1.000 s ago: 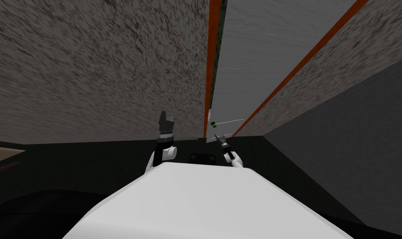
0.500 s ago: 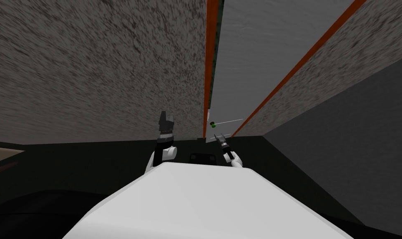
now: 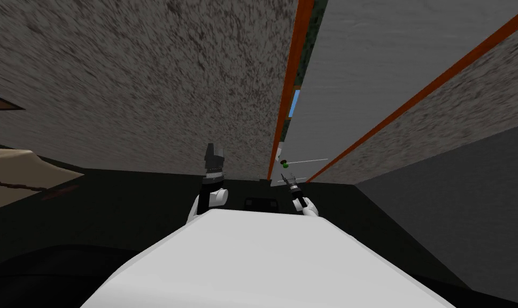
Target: Pull the door open
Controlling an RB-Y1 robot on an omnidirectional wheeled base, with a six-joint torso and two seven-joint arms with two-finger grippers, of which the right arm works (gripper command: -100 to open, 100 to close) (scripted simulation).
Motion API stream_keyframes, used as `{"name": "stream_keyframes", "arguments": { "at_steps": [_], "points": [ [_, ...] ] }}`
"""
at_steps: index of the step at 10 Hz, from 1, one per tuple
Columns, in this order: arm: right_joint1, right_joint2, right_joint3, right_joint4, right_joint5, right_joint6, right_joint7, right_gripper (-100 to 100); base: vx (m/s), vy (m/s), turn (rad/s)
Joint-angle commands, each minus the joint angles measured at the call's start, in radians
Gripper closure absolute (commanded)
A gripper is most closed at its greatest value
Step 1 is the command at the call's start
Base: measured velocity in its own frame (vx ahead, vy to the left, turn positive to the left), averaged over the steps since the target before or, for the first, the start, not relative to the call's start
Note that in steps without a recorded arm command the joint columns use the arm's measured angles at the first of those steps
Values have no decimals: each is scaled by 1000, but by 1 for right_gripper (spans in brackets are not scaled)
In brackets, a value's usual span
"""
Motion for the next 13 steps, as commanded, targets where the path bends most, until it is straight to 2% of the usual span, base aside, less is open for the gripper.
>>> {"name": "stream_keyframes", "arguments": {
  "at_steps": [1,4,6,8,10,11,12,13],
  "points": [
    [20,-1,0,-36,3,16,-11,-100,55,17,-10],
    [17,-43,-80,17,-9,-19,-29,-100,118,15,238],
    [17,-43,-80,17,-9,-19,-29,-100,82,19,54],
    [16,-67,-126,47,-17,-40,-39,-100,95,1,206],
    [16,-67,-126,47,-17,-40,-39,-100,75,-18,29],
    [7,-69,-127,66,-18,-51,-34,-100,15,-2,-5],
    [7,-69,-127,66,-18,-51,-34,100,0,0,0],
    [7,-69,-127,66,-18,-51,-34,100,0,0,0]
  ]
}}
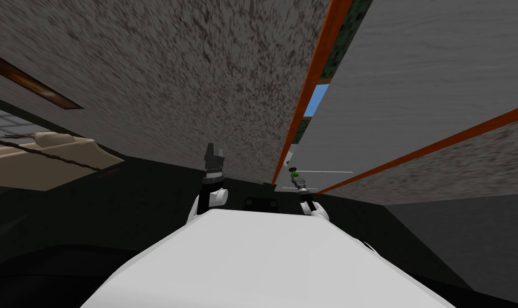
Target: Pull the door open
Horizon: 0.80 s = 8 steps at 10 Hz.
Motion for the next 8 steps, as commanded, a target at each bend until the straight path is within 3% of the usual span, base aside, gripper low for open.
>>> {"name": "stream_keyframes", "arguments": {
  "at_steps": [1,4,8],
  "points": [
    [0,1,1,0,1,-1,0,100,0,0,0],
    [0,1,1,0,1,-1,0,100,0,0,0],
    [-3,-3,18,3,-31,3,-86,100,-25,-12,35]
  ]
}}
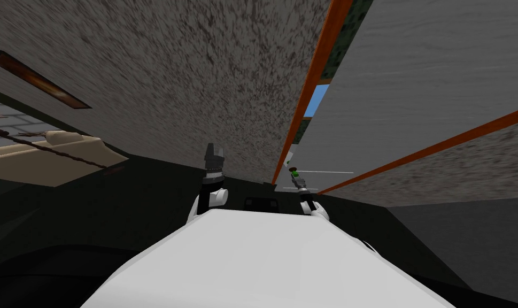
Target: Pull the door open
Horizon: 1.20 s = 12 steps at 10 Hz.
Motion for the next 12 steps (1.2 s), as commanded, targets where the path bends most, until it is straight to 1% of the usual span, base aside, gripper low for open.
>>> {"name": "stream_keyframes", "arguments": {
  "at_steps": [1,3,10,11,12],
  "points": [
    [-2,1,7,6,-11,-3,-31,100,-28,-7,30],
    [-4,0,14,7,-24,-2,-66,100,-30,-9,30],
    [-10,-6,51,12,-92,5,-253,100,-37,-15,41],
    [-10,-6,51,12,-92,5,-260,100,-23,-13,25],
    [-11,-7,58,13,-103,6,-294,100,-24,-11,38]
  ]
}}
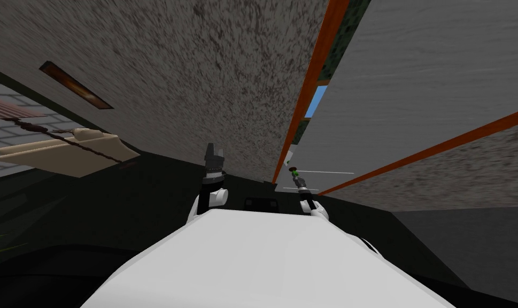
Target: Pull the door open
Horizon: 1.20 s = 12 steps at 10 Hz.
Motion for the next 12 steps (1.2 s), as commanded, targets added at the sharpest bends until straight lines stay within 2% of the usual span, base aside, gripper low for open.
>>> {"name": "stream_keyframes", "arguments": {
  "at_steps": [1,2,5,7,8,12],
  "points": [
    [-5,5,14,14,-16,-5,-50,100,-33,-14,50],
    [-5,5,14,14,-16,-5,-55,100,-25,-13,22],
    [-9,1,35,16,-53,-2,-147,100,-34,-19,43],
    [-10,0,42,17,-67,-1,-198,100,-34,-19,38],
    [-10,0,42,17,-67,-1,-201,100,-21,-11,19],
    [-14,-4,65,20,-107,3,-314,100,-30,-15,35]
  ]
}}
